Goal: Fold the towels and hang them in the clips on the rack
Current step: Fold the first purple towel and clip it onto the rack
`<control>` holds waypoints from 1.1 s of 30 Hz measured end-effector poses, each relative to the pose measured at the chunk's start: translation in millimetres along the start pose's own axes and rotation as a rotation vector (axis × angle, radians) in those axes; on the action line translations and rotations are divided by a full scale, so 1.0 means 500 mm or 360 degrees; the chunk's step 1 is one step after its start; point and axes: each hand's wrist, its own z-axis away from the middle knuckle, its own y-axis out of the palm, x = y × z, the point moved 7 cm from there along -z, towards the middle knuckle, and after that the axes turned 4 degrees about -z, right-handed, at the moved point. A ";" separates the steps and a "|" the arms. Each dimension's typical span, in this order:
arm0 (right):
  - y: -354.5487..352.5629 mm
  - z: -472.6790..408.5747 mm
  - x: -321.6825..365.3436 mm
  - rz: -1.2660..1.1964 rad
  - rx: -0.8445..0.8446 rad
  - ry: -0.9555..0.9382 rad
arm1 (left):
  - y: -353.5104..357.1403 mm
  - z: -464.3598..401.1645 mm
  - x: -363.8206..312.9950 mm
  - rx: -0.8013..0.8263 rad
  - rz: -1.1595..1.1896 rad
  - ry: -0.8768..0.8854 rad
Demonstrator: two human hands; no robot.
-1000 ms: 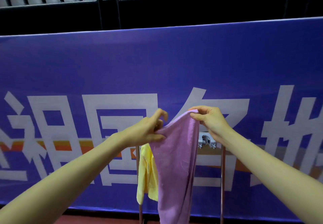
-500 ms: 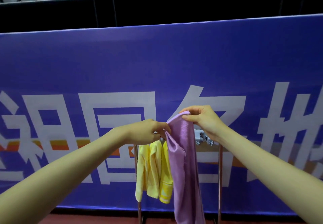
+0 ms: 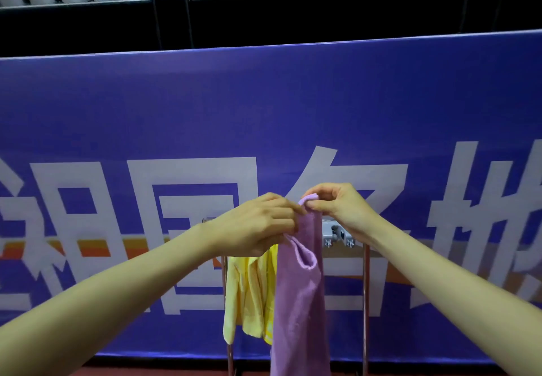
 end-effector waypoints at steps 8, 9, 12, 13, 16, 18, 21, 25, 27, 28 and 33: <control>0.027 0.012 -0.020 -0.0184 -0.0008 0.0118 | 0.013 0.022 0.058 -0.0290 0.0516 -0.0869; 0.033 0.013 -0.018 -0.0215 0.0007 0.0115 | 0.015 0.027 0.065 -0.0364 0.0572 -0.0973; 0.040 0.015 -0.018 -0.0289 0.0012 0.0129 | 0.020 0.042 0.078 -0.0516 0.0723 -0.1209; 0.042 0.015 -0.019 -0.0316 0.0015 0.0137 | 0.021 0.049 0.080 -0.0558 0.0783 -0.1265; 0.048 0.017 -0.021 -0.0364 0.0049 0.0145 | 0.022 0.058 0.080 -0.0611 0.0897 -0.1367; 0.054 0.019 -0.024 -0.0409 0.0066 0.0172 | 0.026 0.061 0.081 -0.0580 0.0889 -0.1409; 0.062 0.020 -0.031 -0.0510 0.0094 0.0221 | 0.034 0.067 0.083 -0.0560 0.0859 -0.1485; 0.071 0.021 -0.038 -0.0589 0.0127 0.0241 | 0.039 0.075 0.086 -0.0600 0.0835 -0.1585; 0.073 0.022 -0.036 -0.0629 0.0159 0.0242 | 0.038 0.074 0.089 -0.0617 0.0819 -0.1600; 0.073 0.023 -0.033 -0.0646 0.0177 0.0241 | 0.037 0.073 0.091 -0.0626 0.0812 -0.1601; 0.058 0.024 -0.012 -0.0427 0.0116 0.0145 | 0.031 0.064 0.097 -0.0637 0.0855 -0.1531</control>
